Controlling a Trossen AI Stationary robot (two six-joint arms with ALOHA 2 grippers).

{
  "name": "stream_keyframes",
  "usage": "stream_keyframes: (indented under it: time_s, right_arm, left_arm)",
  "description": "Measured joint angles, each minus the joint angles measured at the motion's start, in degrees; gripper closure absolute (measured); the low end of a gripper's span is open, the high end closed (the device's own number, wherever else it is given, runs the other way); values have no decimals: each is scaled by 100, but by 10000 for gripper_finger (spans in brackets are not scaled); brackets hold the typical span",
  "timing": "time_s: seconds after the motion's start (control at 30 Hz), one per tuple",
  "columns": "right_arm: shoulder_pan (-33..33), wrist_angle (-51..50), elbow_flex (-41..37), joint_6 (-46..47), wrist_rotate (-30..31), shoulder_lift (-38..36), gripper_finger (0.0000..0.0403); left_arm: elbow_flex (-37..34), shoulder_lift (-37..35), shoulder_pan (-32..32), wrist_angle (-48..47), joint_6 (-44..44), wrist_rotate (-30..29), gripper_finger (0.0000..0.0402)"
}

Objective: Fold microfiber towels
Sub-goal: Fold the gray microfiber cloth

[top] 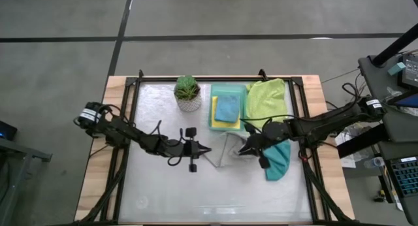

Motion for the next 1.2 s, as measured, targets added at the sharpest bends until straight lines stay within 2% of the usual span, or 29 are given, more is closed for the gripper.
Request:
stream_keyframes:
  time_s: [0.1, 0.2, 0.27, 0.73, 0.9, 1.03, 1.2]
  right_arm:
    - [-1, -243, -3, 306, -496, 0, 390]
    - [1, -333, -5, 657, -1536, 0, 390]
    - [60, -303, -5, 902, -1886, 7, 390]
    - [174, -291, -5, 395, -1830, 42, 390]
    - [174, -282, -5, 395, -1826, 48, 390]
    - [174, -188, -14, 396, -1819, 50, 390]
    - [174, -157, -22, 395, -1798, 52, 390]
  left_arm:
    - [42, 12, 26, -8, -1, -1, 401]
    - [80, 45, 35, 18, 2, -1, 401]
    - [109, 82, 35, -2, 2, 0, 401]
    - [502, 537, 79, -18, 0, 3, 401]
    - [714, 702, 121, 6, -2, 230, 401]
    - [846, 910, 164, -14, -60, 485, 380]
    - [1070, 1384, 292, -81, -422, 525, 344]
